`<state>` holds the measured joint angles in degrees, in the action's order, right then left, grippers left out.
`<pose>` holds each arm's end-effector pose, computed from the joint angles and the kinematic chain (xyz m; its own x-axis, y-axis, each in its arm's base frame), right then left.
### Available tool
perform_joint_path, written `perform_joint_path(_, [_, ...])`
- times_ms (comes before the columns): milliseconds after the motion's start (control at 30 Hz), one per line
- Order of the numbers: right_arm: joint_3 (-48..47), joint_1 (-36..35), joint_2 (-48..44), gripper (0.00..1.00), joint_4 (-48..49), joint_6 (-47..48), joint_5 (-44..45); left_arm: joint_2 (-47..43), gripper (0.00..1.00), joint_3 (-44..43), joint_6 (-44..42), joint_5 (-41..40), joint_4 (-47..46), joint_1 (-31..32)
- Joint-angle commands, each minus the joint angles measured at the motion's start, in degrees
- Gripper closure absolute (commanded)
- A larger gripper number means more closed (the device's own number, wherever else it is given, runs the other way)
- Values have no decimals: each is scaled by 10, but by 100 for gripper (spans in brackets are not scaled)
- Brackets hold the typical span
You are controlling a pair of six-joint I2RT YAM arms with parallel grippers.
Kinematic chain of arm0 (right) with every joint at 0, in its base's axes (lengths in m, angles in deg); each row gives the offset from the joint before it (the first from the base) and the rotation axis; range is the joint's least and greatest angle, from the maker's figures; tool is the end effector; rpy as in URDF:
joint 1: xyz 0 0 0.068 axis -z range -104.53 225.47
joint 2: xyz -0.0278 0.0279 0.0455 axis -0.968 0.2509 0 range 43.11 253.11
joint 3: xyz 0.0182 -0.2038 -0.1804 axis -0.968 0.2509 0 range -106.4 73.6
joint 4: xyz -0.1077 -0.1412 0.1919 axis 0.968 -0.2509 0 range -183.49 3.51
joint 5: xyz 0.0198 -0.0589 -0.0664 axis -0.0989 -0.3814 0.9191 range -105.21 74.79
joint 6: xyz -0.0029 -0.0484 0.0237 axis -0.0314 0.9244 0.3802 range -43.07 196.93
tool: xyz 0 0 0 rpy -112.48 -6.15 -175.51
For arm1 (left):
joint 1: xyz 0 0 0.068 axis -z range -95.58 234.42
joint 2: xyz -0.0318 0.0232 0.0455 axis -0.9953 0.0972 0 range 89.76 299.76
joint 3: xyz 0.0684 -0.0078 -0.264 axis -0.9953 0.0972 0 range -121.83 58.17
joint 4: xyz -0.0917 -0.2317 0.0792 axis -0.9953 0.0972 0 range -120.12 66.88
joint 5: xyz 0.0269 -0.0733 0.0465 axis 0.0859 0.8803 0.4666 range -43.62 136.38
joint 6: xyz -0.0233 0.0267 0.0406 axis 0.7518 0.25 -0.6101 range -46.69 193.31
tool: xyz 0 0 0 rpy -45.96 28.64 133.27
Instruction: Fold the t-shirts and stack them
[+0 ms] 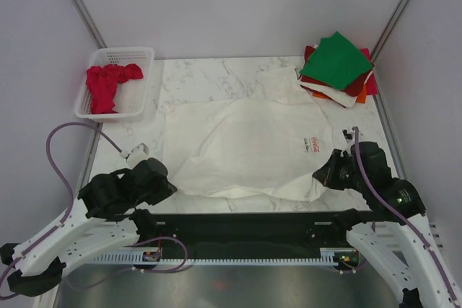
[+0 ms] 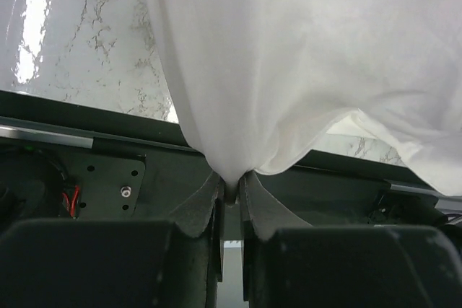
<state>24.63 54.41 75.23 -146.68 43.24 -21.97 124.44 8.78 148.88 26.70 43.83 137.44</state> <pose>0.0854 0.0374 0.3072 -0.7751 0.2918 -0.5604 -0.0081 0.8823 0.4707 0.0574 -0.0565 0.2917 -0.7568 -0.5108 -0.4078 -0.3390 0.8402 -0.4232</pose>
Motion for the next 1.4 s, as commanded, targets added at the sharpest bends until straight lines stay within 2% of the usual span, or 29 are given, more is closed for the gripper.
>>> perform_joint_path(0, [-61, -1, -27, 100, -41, 1, 40, -7, 90, -31, -36, -40, 141, 2])
perform_joint_path(100, [-58, 0, -3, 100, -10, 3, 39, 12, 88, -39, -45, -53, 142, 2])
perform_joint_path(233, [-66, -1, 50, 100, 33, 20, 42, 50, 79, -60, -62, -79, 142, 1])
perform_joint_path(367, [-91, -1, 114, 100, 91, 42, 102, 102, 75, -98, -102, -102, 124, -3])
perform_joint_path(467, [-113, -1, 157, 100, 121, 57, 131, 151, 76, -111, -156, -99, 71, -34])
perform_joint_path(567, [-125, -1, 222, 100, 154, 67, 147, 179, 80, -107, -248, -56, 4, -118])
perform_joint_path(600, [-126, 0, 234, 100, 164, 71, 143, 176, 81, -101, -296, -17, -16, -141])
perform_joint_path(633, [-129, 1, 247, 100, 175, 74, 144, 174, 81, -94, -319, 4, -58, -190])
perform_joint_path(667, [-133, 0, 274, 100, 182, 81, 142, 174, 80, -82, -340, 23, -73, -217])
perform_joint_path(700, [-136, 1, 289, 100, 185, 86, 140, 179, 80, -77, -379, 58, -85, -269])
perform_joint_path(800, [-153, 3, 343, 100, 191, 91, 138, 228, 80, -76, -430, 108, -110, -330])
perform_joint_path(1100, [-186, 29, 435, 100, 219, 101, 147, 332, 78, -79, -475, 156, -159, -359])
perform_joint_path(1367, [-221, 44, 548, 100, 254, 98, 143, 413, 78, -102, -499, 149, -177, -389])
